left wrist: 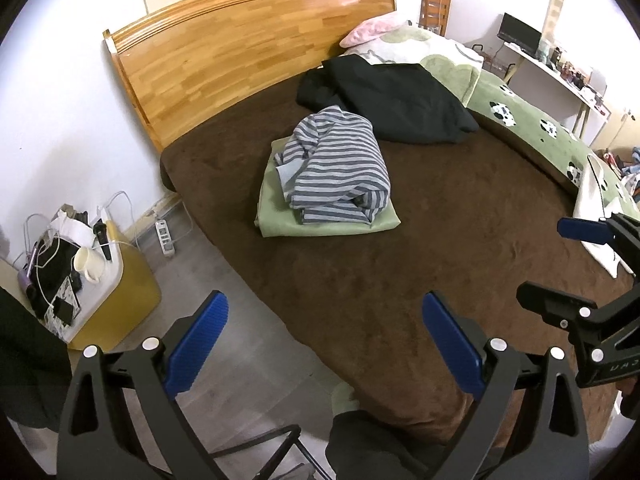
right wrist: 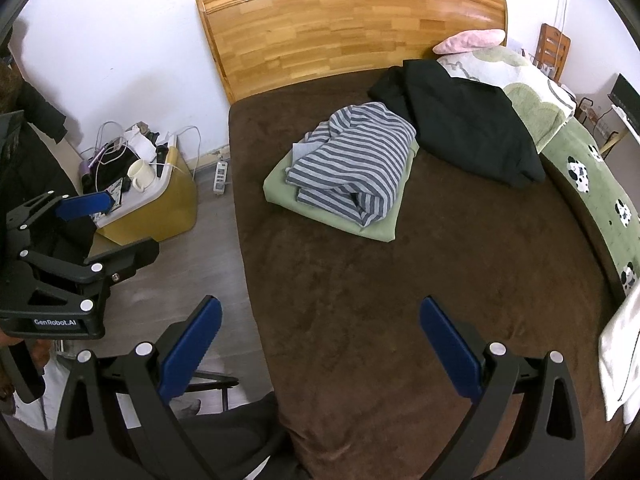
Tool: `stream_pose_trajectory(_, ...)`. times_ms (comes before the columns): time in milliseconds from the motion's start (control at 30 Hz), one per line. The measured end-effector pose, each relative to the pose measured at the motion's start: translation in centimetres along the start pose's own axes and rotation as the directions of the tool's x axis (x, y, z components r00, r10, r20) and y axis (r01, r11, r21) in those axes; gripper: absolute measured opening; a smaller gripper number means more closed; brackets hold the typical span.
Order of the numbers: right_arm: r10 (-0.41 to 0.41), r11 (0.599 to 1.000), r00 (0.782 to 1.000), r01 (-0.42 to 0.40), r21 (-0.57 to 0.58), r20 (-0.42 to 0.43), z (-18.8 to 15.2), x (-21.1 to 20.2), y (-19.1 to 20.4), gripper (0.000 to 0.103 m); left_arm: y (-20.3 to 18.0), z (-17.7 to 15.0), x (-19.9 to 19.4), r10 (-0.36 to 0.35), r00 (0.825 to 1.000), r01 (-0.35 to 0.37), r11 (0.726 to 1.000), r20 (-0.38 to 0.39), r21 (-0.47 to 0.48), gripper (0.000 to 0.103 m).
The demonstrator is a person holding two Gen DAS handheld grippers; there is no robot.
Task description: Fold large clothes
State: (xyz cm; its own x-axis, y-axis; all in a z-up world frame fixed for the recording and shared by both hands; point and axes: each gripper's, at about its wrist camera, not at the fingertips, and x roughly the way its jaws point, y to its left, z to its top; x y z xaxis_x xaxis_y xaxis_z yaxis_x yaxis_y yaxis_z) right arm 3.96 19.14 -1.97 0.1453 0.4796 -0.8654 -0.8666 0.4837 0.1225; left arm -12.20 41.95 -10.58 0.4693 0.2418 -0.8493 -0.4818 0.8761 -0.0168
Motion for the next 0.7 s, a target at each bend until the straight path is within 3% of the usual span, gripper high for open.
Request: stream_pose_trajectory(700,0.011,1.0,1.0,-0.011,-0.019,-0.007,-0.01,0.16,0.12,0.098,0.21,0.08,-0.15,0.018,1.0,-0.018,1.0,-0.002,-0.021,0.094)
